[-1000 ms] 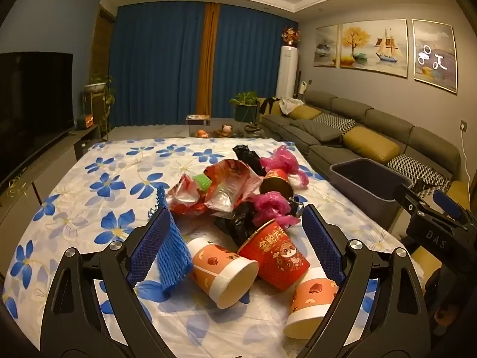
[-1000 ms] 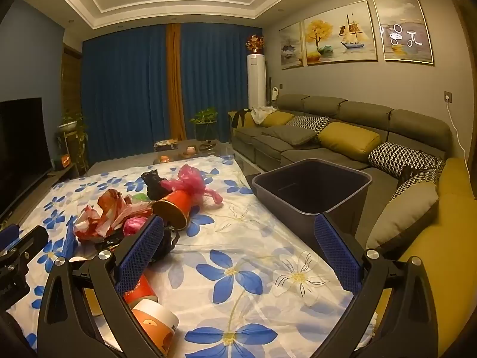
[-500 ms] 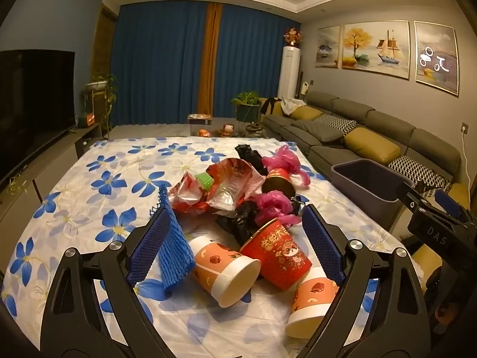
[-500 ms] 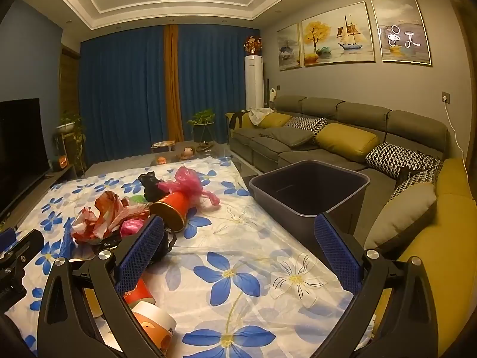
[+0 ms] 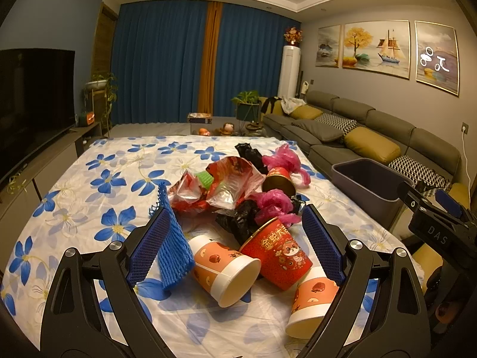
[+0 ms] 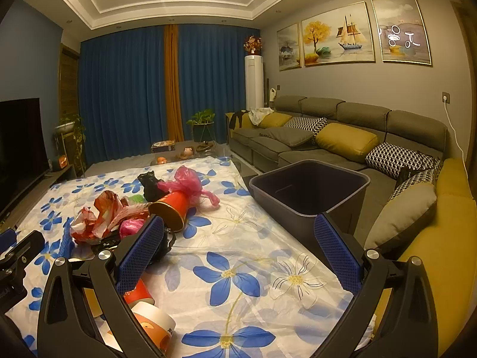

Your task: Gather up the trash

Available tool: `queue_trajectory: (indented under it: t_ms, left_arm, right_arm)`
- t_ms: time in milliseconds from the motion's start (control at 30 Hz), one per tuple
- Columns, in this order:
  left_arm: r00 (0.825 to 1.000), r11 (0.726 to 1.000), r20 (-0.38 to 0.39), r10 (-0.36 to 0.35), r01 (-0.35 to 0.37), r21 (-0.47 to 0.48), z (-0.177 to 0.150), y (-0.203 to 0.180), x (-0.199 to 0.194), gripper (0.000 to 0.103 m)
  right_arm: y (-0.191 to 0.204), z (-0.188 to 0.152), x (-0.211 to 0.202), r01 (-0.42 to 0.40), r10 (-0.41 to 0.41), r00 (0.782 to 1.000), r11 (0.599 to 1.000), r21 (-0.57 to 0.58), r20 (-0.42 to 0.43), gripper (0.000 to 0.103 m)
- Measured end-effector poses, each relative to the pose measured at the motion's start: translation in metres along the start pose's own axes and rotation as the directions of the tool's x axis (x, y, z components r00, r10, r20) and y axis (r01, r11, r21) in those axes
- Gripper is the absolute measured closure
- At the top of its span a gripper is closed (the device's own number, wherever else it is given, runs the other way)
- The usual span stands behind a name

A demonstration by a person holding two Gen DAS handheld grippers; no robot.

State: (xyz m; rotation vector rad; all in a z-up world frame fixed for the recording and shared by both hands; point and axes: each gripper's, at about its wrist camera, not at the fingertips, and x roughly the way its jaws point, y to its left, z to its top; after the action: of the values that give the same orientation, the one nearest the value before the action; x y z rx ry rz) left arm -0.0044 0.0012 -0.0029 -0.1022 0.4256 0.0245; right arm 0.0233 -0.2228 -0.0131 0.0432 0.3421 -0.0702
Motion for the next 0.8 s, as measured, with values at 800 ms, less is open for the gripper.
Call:
queue_trajectory:
  t_ms: [800]
  left_arm:
    - [1.000,1.000,-0.005,0.003,-0.003,-0.009,-0.0029,0.0024,0.0070,0.015]
  right_arm:
    - [0.0031,-0.0014,0.0031,-0.004,0.004,1.000,1.000,-0.008,0.005,0.005]
